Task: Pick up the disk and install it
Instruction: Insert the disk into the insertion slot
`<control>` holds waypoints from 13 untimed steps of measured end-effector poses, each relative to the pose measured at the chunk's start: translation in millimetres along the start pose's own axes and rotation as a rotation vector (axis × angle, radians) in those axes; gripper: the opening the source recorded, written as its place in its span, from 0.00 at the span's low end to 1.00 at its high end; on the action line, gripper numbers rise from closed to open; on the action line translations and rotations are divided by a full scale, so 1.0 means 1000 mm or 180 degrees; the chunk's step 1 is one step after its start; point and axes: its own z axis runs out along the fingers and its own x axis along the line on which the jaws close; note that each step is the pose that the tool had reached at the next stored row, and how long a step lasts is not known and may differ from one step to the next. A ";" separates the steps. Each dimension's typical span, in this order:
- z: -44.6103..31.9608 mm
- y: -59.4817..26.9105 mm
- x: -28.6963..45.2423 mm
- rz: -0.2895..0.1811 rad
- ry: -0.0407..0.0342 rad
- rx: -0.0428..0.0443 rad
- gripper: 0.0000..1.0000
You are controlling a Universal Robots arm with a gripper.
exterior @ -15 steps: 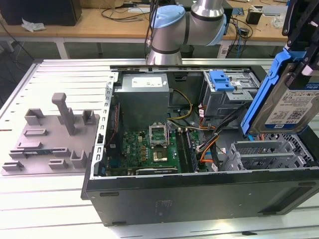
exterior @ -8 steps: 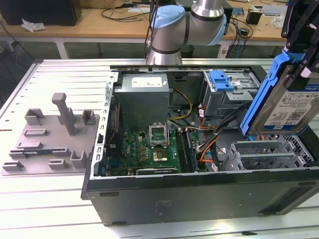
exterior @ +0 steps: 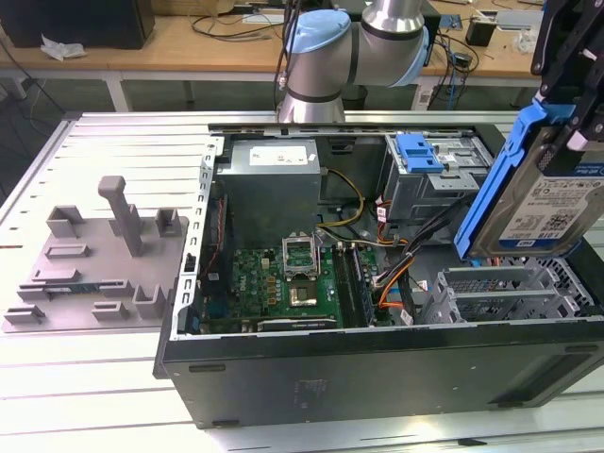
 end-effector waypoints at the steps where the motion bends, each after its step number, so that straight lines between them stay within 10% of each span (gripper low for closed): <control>1: 0.0004 0.0000 0.0001 0.0000 0.0000 0.0000 0.36; 13: 0.0037 0.0000 0.0014 0.0000 0.0000 0.0000 0.36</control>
